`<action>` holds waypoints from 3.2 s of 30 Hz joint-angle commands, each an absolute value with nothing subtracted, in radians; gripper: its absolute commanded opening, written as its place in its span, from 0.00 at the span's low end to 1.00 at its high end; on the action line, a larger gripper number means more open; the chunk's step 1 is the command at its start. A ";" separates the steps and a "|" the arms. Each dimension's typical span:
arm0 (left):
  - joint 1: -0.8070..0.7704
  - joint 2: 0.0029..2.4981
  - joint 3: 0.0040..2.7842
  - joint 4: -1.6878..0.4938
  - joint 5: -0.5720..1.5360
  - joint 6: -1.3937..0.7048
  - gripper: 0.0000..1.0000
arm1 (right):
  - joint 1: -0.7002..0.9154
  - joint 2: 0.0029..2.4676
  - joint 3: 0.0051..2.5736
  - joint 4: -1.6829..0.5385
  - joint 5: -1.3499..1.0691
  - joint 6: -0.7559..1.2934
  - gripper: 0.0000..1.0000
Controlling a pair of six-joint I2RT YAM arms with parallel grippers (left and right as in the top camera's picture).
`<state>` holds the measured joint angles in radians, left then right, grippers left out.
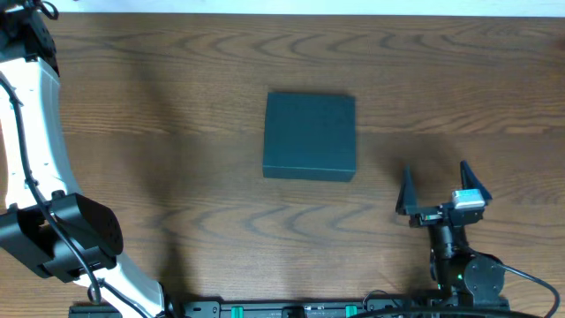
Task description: Pack container
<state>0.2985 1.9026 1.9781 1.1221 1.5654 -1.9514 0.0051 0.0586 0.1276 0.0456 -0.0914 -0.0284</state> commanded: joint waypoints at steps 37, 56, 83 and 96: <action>0.301 1.908 1.984 1.127 1.571 -1.937 0.98 | -0.015 0.005 0.005 -0.018 0.024 0.179 0.99; 0.301 1.908 1.984 1.126 1.571 -1.937 0.98 | -0.010 0.005 0.005 -0.022 -0.087 -0.050 0.99; 0.301 1.908 1.984 1.127 1.571 -1.937 0.99 | 0.001 0.005 0.005 -0.064 -0.086 -0.057 0.99; 0.301 1.908 1.984 1.127 1.571 -1.938 0.98 | 0.001 0.005 0.005 -0.064 -0.086 -0.057 0.99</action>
<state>0.2985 1.9026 1.9781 1.1221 1.5654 -1.9514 -0.0086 0.0162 0.0078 -0.0616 -0.0792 -0.0479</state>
